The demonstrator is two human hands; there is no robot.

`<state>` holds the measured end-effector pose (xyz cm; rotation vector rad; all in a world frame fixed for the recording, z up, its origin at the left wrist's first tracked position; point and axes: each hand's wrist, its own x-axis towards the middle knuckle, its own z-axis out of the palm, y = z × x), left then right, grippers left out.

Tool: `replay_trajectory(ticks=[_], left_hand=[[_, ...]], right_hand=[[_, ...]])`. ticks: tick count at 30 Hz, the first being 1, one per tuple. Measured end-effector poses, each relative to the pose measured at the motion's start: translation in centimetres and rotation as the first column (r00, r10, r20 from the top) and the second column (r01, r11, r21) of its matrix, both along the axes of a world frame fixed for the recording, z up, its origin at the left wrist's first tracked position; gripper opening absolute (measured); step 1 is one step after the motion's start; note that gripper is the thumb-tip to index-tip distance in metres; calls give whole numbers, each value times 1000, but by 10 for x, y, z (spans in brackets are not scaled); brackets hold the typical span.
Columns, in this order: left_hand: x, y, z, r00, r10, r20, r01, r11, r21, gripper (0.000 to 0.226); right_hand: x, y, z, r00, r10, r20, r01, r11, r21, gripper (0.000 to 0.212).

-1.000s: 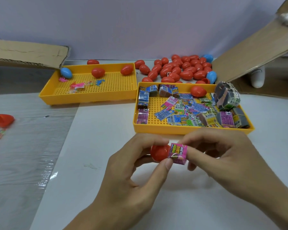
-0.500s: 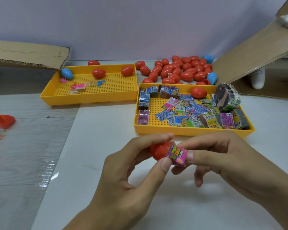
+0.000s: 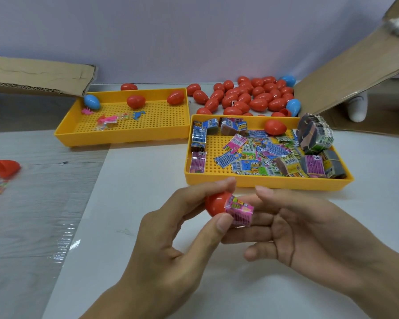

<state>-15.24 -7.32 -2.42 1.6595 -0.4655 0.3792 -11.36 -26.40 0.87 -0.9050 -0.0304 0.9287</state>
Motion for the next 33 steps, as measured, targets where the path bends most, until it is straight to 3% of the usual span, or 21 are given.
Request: replay_trajectory(ticks=[5,13,19,24,33], left_hand=[[-2,-2,0,1000,-22,13,19,982,189,34],[1,0,2,997,-3,72,-21,945,327,40],[0,1,1,998,0,64,-20,952,305,45],[0,0,2,998,2,67,-26,937,349,45],[-1,-1,2,1000,-21,-5,22,960,281,46]], right_hand=[[-5,5,-3,997,-79,-3,78,990,-120,46],[-4,4,-3,989,-144,33,147,964,-223,37],[-2,-1,-1,991,-122,-51,111,979,-170,49],[-3,-1,-1,994,-101,-50,90,979,-183,42],[-5,1,-1,985,-120,-123,99,981,-169,41]])
